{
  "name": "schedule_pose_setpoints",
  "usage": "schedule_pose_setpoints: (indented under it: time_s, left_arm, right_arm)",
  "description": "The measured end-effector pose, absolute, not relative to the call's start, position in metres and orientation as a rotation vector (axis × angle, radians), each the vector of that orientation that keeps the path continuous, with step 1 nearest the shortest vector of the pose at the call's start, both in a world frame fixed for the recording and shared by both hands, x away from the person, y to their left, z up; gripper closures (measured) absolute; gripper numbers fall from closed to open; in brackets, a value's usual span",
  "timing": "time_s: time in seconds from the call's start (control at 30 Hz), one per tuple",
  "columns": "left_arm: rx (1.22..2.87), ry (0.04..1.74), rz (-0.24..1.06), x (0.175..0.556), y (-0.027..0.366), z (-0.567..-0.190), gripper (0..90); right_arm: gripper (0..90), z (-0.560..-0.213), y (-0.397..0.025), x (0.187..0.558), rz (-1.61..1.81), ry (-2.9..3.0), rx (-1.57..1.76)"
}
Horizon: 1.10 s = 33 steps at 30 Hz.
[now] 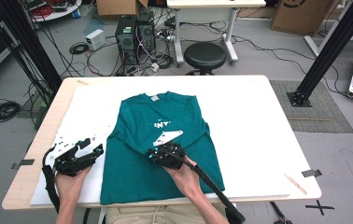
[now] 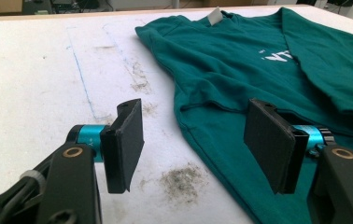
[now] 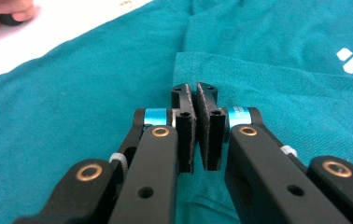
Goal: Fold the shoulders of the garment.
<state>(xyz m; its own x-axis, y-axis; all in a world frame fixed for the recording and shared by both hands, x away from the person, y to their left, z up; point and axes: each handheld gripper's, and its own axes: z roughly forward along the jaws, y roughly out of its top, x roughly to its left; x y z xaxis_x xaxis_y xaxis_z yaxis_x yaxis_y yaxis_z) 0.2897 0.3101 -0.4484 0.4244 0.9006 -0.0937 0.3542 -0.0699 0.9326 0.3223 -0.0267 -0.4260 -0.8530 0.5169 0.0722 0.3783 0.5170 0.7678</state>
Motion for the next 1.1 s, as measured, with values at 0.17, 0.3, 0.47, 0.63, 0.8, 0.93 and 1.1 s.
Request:
schedule_pose_setpoints:
  time_s: [0.17, 0.3, 0.47, 0.63, 0.8, 0.93, 1.1]
  left_arm:
    - [1.647, 1.110, 0.662, 0.290, 0.310, -0.448, 37.6]
    - [1.644, 1.111, 0.662, 0.290, 0.310, -0.449, 37.6]
    - [1.646, 1.113, 0.661, 0.290, 0.310, -0.448, 37.6]
    - [1.646, 1.109, 0.661, 0.290, 0.309, -0.449, 37.6]
    - [1.647, 1.109, 0.659, 0.290, 0.309, -0.448, 37.6]
    - [1.648, 1.111, 0.660, 0.290, 0.309, -0.448, 37.6]
    - [1.646, 1.116, 0.659, 0.290, 0.309, -0.449, 37.7]
  right_arm:
    - [87.1, -0.428, -0.019, 0.316, 1.255, 2.617, 0.737]
    - [86.8, -0.431, -0.014, 0.315, 1.264, 2.624, 0.731]
    - [86.8, -0.432, -0.010, 0.313, 1.287, 2.646, 0.708]
    - [78.0, -0.431, -0.010, 0.311, 1.314, 2.645, 0.697]
    - [55.1, -0.430, -0.012, 0.312, 1.216, 2.659, 0.682]
    - [43.0, -0.426, -0.025, 0.315, 1.192, 2.617, 0.740]
    - [35.4, -0.417, -0.051, 0.320, 1.150, 2.544, 0.800]
